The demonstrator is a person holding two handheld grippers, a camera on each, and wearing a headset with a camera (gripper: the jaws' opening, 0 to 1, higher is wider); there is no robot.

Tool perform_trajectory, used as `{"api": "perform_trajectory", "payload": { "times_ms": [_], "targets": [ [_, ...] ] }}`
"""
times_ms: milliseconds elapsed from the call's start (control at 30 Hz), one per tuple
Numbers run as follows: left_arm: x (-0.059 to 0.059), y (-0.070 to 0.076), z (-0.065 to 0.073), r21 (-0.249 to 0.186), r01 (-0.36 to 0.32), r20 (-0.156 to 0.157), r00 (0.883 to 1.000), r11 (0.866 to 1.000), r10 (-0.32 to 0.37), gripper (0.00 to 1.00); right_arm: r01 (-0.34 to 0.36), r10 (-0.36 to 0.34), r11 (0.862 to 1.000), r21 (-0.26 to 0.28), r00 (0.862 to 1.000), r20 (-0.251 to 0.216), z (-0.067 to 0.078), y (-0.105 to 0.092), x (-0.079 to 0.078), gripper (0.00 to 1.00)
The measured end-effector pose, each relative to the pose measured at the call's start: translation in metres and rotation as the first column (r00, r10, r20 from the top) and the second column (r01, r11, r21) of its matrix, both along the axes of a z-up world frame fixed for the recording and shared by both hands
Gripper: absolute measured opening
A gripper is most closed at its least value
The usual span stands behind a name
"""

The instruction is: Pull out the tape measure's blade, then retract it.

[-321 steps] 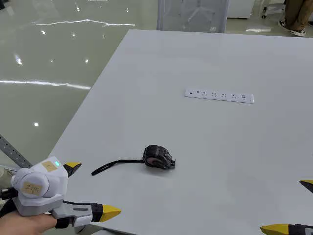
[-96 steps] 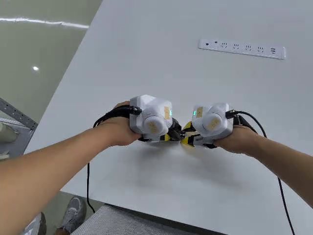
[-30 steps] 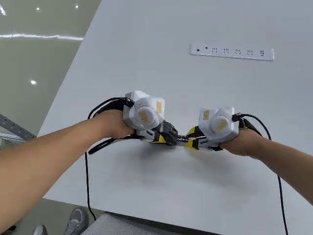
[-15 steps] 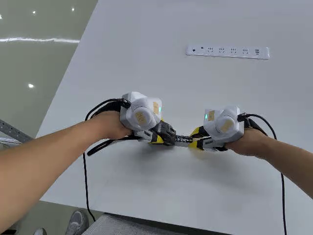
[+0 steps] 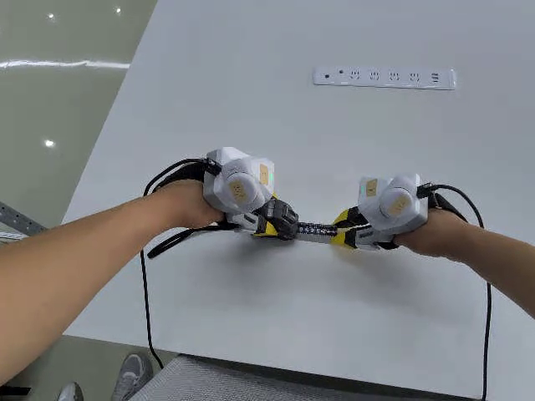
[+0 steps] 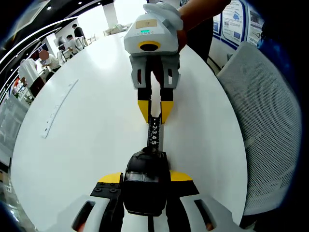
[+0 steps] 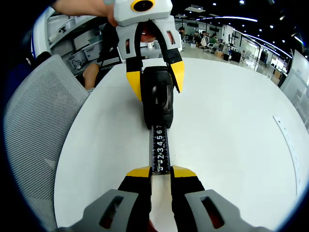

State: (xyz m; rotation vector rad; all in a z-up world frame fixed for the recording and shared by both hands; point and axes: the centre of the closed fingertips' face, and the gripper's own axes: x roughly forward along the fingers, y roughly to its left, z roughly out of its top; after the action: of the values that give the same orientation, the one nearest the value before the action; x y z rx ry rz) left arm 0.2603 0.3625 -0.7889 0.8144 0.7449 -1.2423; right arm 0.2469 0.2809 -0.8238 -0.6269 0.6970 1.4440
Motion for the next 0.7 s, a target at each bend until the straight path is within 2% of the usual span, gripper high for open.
{"api": "perform_trajectory", "payload": {
  "times_ms": [700],
  "targets": [
    [-0.003, -0.002, 0.003, 0.011, 0.01, -0.001, 1.0, 1.0, -0.01, 0.29, 0.022, -0.022, 0.999, -0.029, 1.0, -0.004, 0.0, -0.039, -0.002, 0.1]
  ]
}}
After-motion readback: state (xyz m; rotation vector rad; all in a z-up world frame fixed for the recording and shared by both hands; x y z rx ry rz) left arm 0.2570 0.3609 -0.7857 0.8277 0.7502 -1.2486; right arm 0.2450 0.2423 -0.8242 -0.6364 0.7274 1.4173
